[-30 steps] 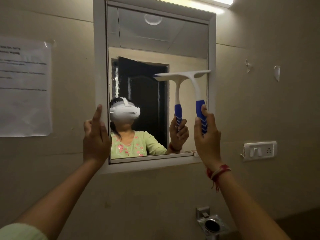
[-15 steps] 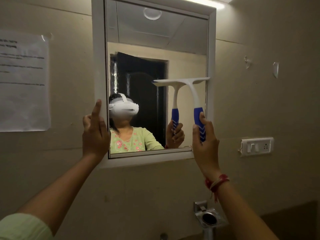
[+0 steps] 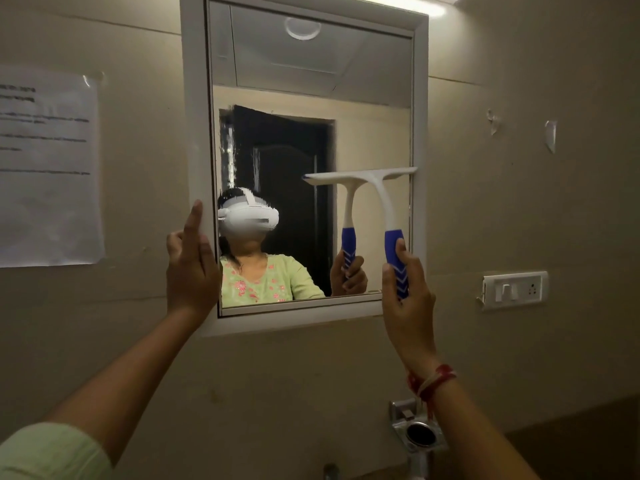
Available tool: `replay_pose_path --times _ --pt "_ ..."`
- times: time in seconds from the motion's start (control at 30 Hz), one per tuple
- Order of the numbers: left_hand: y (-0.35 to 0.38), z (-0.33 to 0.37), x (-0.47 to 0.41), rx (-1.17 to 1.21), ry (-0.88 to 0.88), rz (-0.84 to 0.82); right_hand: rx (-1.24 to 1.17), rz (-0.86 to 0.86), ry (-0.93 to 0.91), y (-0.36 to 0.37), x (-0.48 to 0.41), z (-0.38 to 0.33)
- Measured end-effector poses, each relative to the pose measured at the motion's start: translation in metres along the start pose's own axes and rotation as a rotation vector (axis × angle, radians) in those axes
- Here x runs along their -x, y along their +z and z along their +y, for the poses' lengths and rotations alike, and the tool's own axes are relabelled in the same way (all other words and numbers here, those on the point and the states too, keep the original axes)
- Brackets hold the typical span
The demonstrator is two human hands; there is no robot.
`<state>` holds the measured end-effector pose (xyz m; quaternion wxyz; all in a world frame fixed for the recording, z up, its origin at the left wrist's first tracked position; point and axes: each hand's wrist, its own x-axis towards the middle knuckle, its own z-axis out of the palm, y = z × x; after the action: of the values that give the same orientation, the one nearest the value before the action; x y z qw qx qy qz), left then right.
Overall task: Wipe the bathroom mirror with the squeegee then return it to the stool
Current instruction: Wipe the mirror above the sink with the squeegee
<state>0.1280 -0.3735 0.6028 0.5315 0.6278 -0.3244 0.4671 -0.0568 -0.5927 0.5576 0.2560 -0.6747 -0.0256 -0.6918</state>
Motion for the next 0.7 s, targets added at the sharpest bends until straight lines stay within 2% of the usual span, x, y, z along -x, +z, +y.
replay_pose_path --times 0.23,0.5,0.7 --pt "0.0 0.0 0.0 -0.006 0.012 0.005 -0.009 0.021 -0.015 0.0 -0.034 -0.015" --pt "0.001 -0.002 0.0 -0.01 0.019 0.012 -0.037 -0.023 0.035 -0.006 0.026 0.007" --pt "0.001 -0.003 0.0 -0.011 0.018 0.018 -0.02 0.0 0.029 -0.003 0.001 -0.005"
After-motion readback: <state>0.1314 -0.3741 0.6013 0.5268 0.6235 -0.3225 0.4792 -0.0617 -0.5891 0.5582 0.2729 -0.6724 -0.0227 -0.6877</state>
